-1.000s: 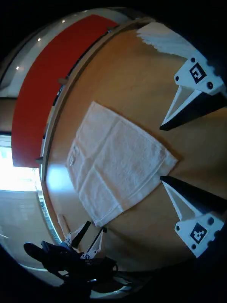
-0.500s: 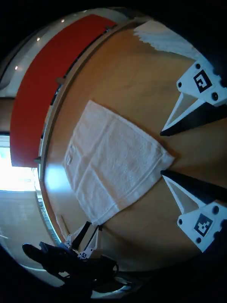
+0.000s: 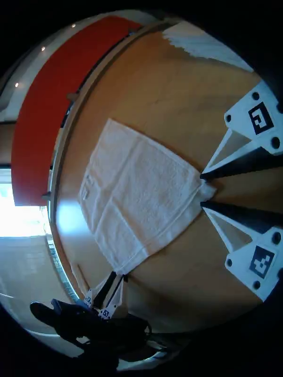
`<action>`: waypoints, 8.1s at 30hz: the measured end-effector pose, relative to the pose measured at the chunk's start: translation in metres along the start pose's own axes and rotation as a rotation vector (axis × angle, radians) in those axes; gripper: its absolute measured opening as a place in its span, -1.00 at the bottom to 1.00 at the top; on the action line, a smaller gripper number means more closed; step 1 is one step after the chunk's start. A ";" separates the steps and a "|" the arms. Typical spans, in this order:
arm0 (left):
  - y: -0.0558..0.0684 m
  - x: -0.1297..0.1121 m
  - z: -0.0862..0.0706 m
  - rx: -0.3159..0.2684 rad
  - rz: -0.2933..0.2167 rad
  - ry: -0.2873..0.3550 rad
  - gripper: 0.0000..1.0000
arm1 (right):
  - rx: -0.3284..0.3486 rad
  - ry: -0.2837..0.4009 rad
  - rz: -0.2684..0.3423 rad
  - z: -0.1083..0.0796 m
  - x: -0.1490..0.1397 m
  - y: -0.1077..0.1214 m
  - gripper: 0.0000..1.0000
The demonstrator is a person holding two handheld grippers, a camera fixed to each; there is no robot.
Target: Fold towel
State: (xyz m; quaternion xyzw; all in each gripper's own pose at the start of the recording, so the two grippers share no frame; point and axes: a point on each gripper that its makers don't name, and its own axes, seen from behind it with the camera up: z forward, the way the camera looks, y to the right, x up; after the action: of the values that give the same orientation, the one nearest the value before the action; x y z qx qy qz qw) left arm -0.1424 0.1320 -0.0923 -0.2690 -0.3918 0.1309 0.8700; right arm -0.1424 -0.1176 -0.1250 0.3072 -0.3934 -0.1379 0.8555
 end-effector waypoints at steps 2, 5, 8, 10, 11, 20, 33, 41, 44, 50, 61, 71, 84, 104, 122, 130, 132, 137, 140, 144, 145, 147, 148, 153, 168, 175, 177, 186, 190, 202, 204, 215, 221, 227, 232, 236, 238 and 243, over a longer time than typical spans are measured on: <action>0.001 0.000 0.000 0.001 -0.003 -0.001 -0.11 | -0.006 0.000 0.009 0.000 0.000 0.001 -0.43; 0.001 0.000 0.000 0.002 -0.011 -0.005 -0.22 | -0.009 0.001 0.018 -0.001 0.000 0.002 -0.49; 0.000 0.000 0.000 0.003 -0.015 -0.014 -0.29 | -0.009 0.000 0.019 -0.001 -0.001 0.003 -0.55; -0.001 0.000 0.000 0.005 -0.014 -0.018 -0.48 | -0.007 0.000 0.019 -0.001 0.000 0.002 -0.59; -0.002 0.000 0.000 0.006 -0.013 -0.021 -0.57 | -0.007 0.000 0.019 -0.001 0.000 0.002 -0.61; -0.004 0.000 0.000 0.025 -0.036 -0.026 -0.75 | -0.017 0.014 0.021 -0.002 0.006 0.001 -0.81; -0.001 0.000 -0.002 0.021 -0.052 -0.027 -0.76 | -0.020 0.014 0.052 -0.007 0.006 0.006 -0.90; 0.001 0.005 -0.005 0.017 -0.063 -0.022 -0.76 | -0.013 0.023 0.064 -0.011 0.013 0.005 -0.90; 0.001 0.011 -0.010 0.015 -0.072 -0.014 -0.76 | -0.010 0.036 0.067 -0.016 0.019 0.005 -0.90; 0.001 0.023 -0.022 0.012 -0.093 -0.001 -0.76 | -0.009 0.064 0.060 -0.029 0.036 0.006 -0.90; 0.004 0.043 -0.051 0.007 -0.113 0.007 -0.76 | -0.010 0.116 0.052 -0.060 0.066 0.004 -0.90; 0.007 0.055 -0.078 -0.004 -0.148 0.004 -0.76 | -0.013 0.169 0.072 -0.094 0.091 -0.001 -0.91; 0.020 0.056 -0.106 -0.040 -0.199 -0.040 -0.76 | -0.012 0.176 0.092 -0.123 0.095 -0.009 -0.91; 0.037 0.054 -0.118 -0.072 -0.239 -0.060 -0.76 | -0.023 0.158 0.093 -0.136 0.090 -0.009 -0.91; 0.019 0.075 -0.095 -0.062 -0.264 -0.042 -0.76 | -0.037 0.153 0.075 -0.109 0.104 0.012 -0.91; 0.007 0.083 -0.078 -0.052 -0.306 -0.048 -0.76 | -0.053 0.148 0.069 -0.091 0.113 0.032 -0.91; 0.003 0.085 -0.073 -0.046 -0.313 -0.050 -0.76 | -0.055 0.146 0.069 -0.086 0.115 0.036 -0.91; -0.006 0.089 -0.059 -0.032 -0.306 -0.057 -0.76 | -0.058 0.136 0.066 -0.072 0.119 0.045 -0.91; -0.010 0.090 -0.050 -0.028 -0.296 -0.062 -0.76 | -0.060 0.125 0.065 -0.063 0.119 0.050 -0.91; -0.015 0.091 -0.037 -0.033 -0.290 -0.076 -0.76 | -0.057 0.112 0.071 -0.051 0.117 0.054 -0.91; -0.016 0.090 -0.034 -0.034 -0.290 -0.080 -0.76 | -0.057 0.108 0.073 -0.049 0.116 0.056 -0.91; -0.018 0.089 -0.029 -0.036 -0.291 -0.088 -0.76 | -0.056 0.100 0.079 -0.043 0.115 0.058 -0.91; -0.019 0.088 -0.025 -0.037 -0.292 -0.092 -0.76 | -0.055 0.097 0.082 -0.041 0.114 0.059 -0.91; -0.023 0.084 -0.013 -0.039 -0.294 -0.109 -0.76 | -0.052 0.081 0.100 -0.028 0.108 0.064 -0.91; -0.033 0.071 0.020 -0.037 -0.302 -0.164 -0.73 | -0.059 0.042 0.146 0.004 0.096 0.076 -0.91; -0.038 0.072 0.030 -0.030 -0.343 -0.169 -0.69 | -0.070 0.037 0.164 0.013 0.095 0.082 -0.91; -0.039 0.071 0.032 -0.030 -0.351 -0.171 -0.67 | -0.074 0.034 0.166 0.015 0.095 0.084 -0.91; -0.049 0.069 0.038 -0.002 -0.340 -0.180 -0.38 | -0.086 0.028 0.171 0.025 0.094 0.089 -0.89; -0.055 0.071 0.041 0.016 -0.335 -0.178 -0.25 | -0.095 0.026 0.171 0.028 0.094 0.092 -0.88; -0.070 0.079 0.049 0.057 -0.314 -0.164 -0.15 | -0.109 0.021 0.169 0.035 0.093 0.097 -0.81; -0.071 0.081 0.050 0.064 -0.314 -0.159 -0.13 | -0.114 0.022 0.168 0.035 0.094 0.098 -0.77; -0.080 0.083 0.044 0.090 -0.319 -0.138 0.57 | -0.147 0.048 0.177 0.028 0.100 0.109 0.03; -0.085 0.085 0.039 0.109 -0.328 -0.120 0.76 | -0.158 0.060 0.179 0.023 0.101 0.112 0.40; -0.082 0.086 0.036 0.104 -0.331 -0.114 0.86 | -0.152 0.064 0.173 0.020 0.102 0.110 0.66; -0.079 0.088 0.030 0.104 -0.326 -0.104 0.86 | -0.149 0.073 0.167 0.015 0.104 0.106 0.67; -0.078 0.088 0.026 0.106 -0.324 -0.099 0.87 | -0.149 0.077 0.161 0.012 0.104 0.103 0.71; -0.078 0.087 0.024 0.109 -0.326 -0.096 0.86 | -0.149 0.078 0.161 0.011 0.104 0.102 0.71; -0.077 0.085 0.016 0.117 -0.334 -0.089 0.86 | -0.147 0.083 0.160 0.007 0.103 0.100 0.71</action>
State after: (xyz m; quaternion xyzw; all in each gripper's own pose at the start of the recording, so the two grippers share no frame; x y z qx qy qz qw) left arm -0.0969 0.1117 0.0126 -0.1431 -0.4610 0.0189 0.8756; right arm -0.0811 -0.0931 0.0027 0.2166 -0.3699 -0.0848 0.8995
